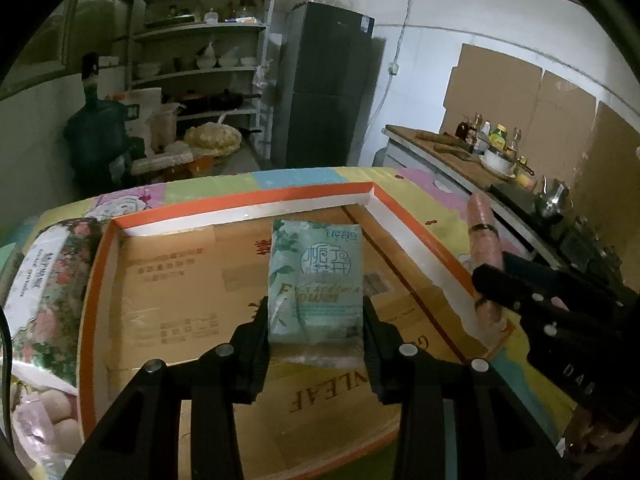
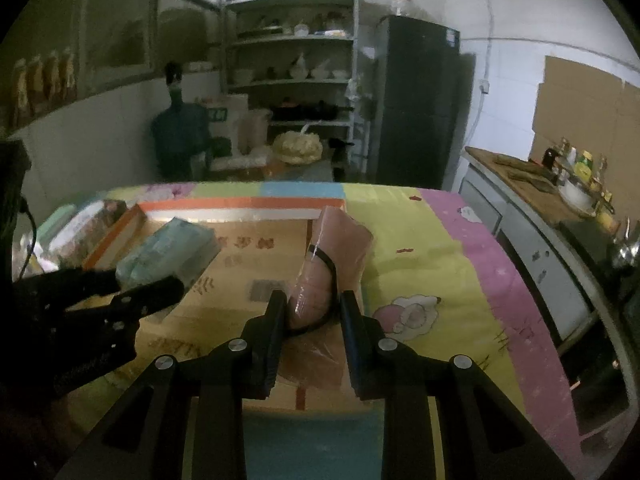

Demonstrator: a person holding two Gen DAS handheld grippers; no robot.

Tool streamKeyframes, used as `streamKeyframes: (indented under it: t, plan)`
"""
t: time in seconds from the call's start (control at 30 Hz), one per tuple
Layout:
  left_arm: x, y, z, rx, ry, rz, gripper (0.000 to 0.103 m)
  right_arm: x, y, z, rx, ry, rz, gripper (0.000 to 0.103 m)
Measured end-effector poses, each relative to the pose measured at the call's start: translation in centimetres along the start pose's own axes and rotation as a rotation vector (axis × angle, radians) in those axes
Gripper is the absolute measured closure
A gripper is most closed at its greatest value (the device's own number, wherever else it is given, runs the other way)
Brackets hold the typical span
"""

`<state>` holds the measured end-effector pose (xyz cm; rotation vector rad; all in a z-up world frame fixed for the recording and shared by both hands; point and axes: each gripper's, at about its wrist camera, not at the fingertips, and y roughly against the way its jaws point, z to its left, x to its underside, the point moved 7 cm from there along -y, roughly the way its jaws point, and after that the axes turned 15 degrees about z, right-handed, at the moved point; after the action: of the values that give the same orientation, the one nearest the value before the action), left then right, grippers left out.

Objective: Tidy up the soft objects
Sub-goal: 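Carry the tissue packet and pink towel into the orange-rimmed tray and release both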

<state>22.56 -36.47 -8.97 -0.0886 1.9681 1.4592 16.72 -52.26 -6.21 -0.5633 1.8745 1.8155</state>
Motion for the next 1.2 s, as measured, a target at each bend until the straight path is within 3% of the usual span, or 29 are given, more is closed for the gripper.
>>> streamKeyframes:
  t: [0.27,0.6,0.83,1.1,1.2]
  plan:
    - [-0.2,-1.3,-1.1,-0.003,-0.012,0.022,0.063,0.2,-1.9,0.7,0.024,0.122,0.083,0.075]
    - [-0.2,-2.9,-1.4,-0.019,-0.022,0.062,0.063,0.3,-4.4,0.4,-0.012,0.126,0.145,0.075]
    - [-0.1,-4.0,-1.2,-0.025,-0.032,0.105,0.056,0.6,-4.9,0.1,-0.059,0.099,0.133,0.071]
    - [1.1,-3.7,-2.0,-0.054,-0.128,0.139,0.048,1.0,-3.8,-0.2,-0.096,0.038,0.07,0.06]
    - [1.4,-3.2,-1.9,-0.043,-0.149,0.126,0.038,1.1,-2.7,-0.4,-0.091,0.009,0.027,0.057]
